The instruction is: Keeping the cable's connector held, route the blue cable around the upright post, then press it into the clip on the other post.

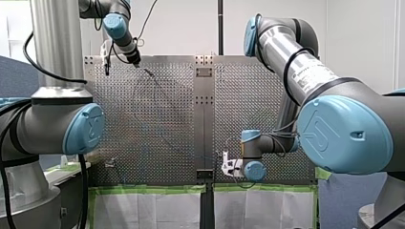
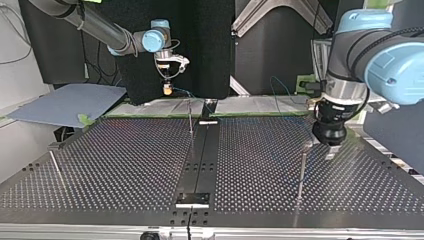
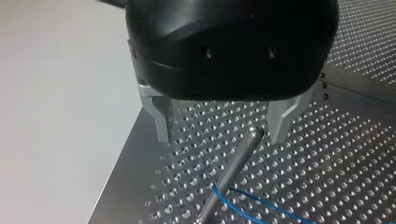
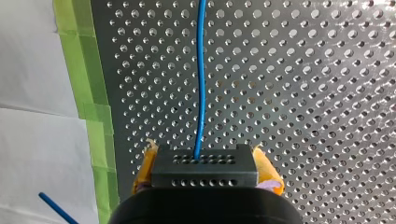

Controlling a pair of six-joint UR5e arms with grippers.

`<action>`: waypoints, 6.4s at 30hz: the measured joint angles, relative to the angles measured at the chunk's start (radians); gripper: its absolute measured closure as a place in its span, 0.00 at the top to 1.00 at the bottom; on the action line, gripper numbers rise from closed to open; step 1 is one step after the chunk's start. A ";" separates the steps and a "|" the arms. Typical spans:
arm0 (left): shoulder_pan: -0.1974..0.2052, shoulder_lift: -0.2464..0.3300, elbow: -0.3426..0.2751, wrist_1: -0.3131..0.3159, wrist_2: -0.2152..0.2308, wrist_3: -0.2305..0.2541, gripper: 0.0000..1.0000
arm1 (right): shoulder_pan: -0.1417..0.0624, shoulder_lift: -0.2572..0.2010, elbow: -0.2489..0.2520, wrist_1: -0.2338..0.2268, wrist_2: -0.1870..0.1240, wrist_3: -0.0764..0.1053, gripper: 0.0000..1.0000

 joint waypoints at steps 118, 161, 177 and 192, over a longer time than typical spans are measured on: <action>-0.323 -0.416 0.163 0.247 -0.447 0.629 1.00 | -0.012 0.000 -0.001 0.004 -0.036 0.022 0.00; -0.292 -0.626 0.178 0.315 -0.574 0.740 1.00 | -0.006 0.000 0.000 0.005 -0.041 0.031 0.00; -0.296 -0.721 0.178 0.317 -0.624 0.783 1.00 | -0.005 0.000 -0.001 0.006 -0.041 0.031 0.00; -0.313 -0.810 0.178 0.316 -0.643 0.764 1.00 | -0.004 0.000 0.000 0.008 -0.041 0.031 0.00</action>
